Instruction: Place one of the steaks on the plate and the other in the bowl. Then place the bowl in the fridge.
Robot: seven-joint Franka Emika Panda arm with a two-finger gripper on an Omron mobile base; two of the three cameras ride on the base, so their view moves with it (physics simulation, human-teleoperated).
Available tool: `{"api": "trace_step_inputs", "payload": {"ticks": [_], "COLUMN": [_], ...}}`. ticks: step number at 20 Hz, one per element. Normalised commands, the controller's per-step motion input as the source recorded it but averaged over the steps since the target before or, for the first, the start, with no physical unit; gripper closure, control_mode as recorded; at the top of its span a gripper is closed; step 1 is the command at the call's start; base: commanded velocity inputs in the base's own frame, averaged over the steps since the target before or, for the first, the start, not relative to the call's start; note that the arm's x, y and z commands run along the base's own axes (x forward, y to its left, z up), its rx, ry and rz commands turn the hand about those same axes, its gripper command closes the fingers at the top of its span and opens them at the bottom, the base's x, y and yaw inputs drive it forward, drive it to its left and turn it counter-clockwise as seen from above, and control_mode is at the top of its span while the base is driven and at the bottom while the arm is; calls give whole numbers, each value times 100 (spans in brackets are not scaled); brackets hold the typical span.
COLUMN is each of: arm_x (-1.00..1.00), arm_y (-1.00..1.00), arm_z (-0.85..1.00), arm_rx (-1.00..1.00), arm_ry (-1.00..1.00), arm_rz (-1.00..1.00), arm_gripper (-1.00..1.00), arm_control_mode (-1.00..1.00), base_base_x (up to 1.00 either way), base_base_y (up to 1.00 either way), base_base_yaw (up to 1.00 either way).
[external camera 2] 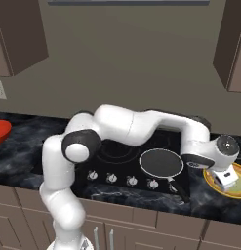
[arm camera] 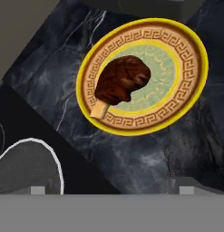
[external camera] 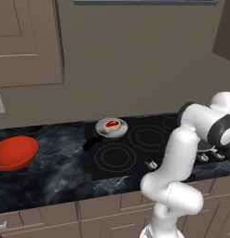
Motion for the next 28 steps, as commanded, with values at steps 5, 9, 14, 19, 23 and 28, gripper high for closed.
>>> {"api": "trace_step_inputs", "payload": {"ticks": [5,9,14,19,23,28], "arm_x": [0,-3,0,0,0,0], "arm_y": [97,100,100,85,83,75], "arm_z": [98,37,30,42,17,0], "arm_rx": [-22,-21,-5,2,1,4], "arm_ry": [3,8,18,24,23,14], "arm_rz": [14,16,13,12,17,25], "arm_gripper": [-100,-100,-100,-100,-100,-100], "arm_control_mode": [-100,-100,-100,-100,-100,-100], "base_base_x": [0,0,0,0,0,0], "base_base_y": [0,0,0,0,0,0], "base_base_yaw": [0,0,0,0,0,0]}}
